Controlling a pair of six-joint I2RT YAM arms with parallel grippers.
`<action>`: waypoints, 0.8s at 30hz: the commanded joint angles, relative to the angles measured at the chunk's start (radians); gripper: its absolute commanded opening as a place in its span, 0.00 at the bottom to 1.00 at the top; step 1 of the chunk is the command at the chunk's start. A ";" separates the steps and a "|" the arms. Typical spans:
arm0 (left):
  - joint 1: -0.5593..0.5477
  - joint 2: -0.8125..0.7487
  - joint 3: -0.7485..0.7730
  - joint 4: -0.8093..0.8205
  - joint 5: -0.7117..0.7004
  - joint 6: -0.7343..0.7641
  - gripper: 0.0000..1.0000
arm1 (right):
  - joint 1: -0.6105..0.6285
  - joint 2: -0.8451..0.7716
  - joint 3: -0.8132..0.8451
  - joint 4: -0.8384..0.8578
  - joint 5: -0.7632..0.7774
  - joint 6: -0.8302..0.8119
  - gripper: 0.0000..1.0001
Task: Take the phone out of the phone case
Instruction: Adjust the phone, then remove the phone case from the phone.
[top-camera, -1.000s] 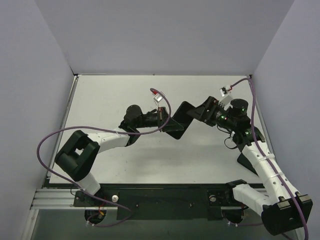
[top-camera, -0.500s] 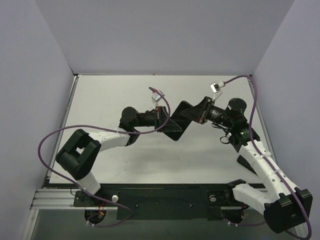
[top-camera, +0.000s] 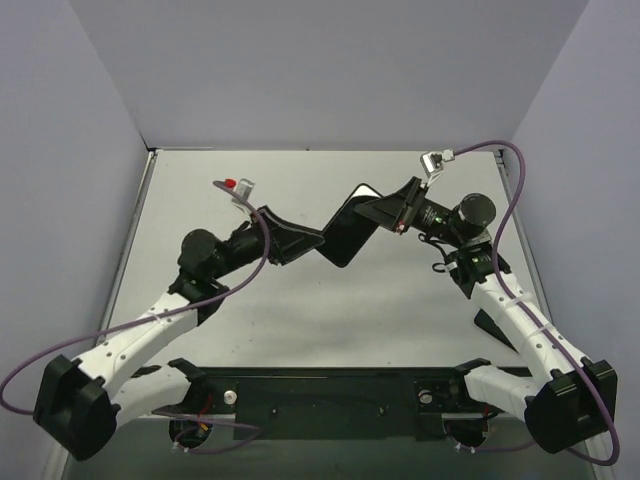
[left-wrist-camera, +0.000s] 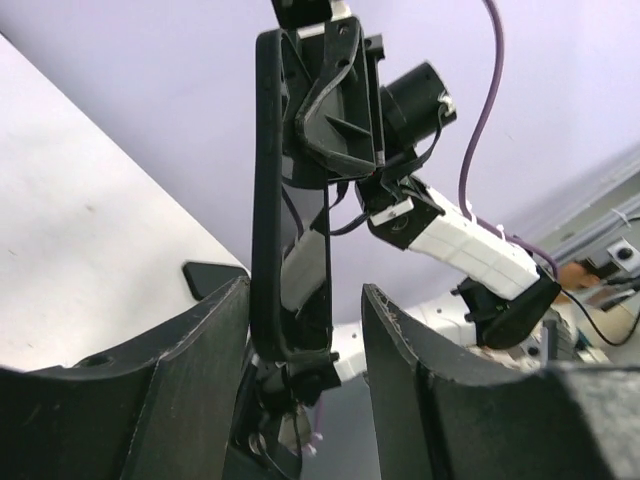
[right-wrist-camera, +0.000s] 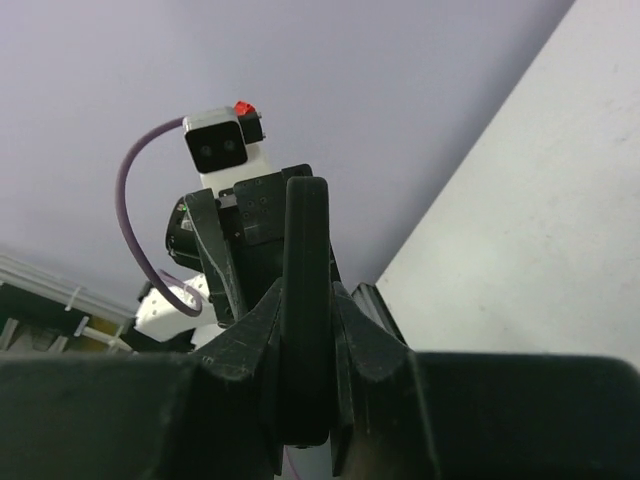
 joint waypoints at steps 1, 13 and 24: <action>0.006 -0.170 -0.042 -0.217 -0.165 0.105 0.57 | -0.011 -0.029 0.014 0.253 -0.004 0.123 0.00; 0.007 -0.185 0.003 -0.127 -0.105 -0.067 0.61 | 0.026 -0.090 -0.006 0.314 0.018 0.165 0.00; -0.077 -0.106 0.016 0.076 -0.071 -0.141 0.45 | 0.030 -0.087 -0.005 0.334 0.022 0.194 0.00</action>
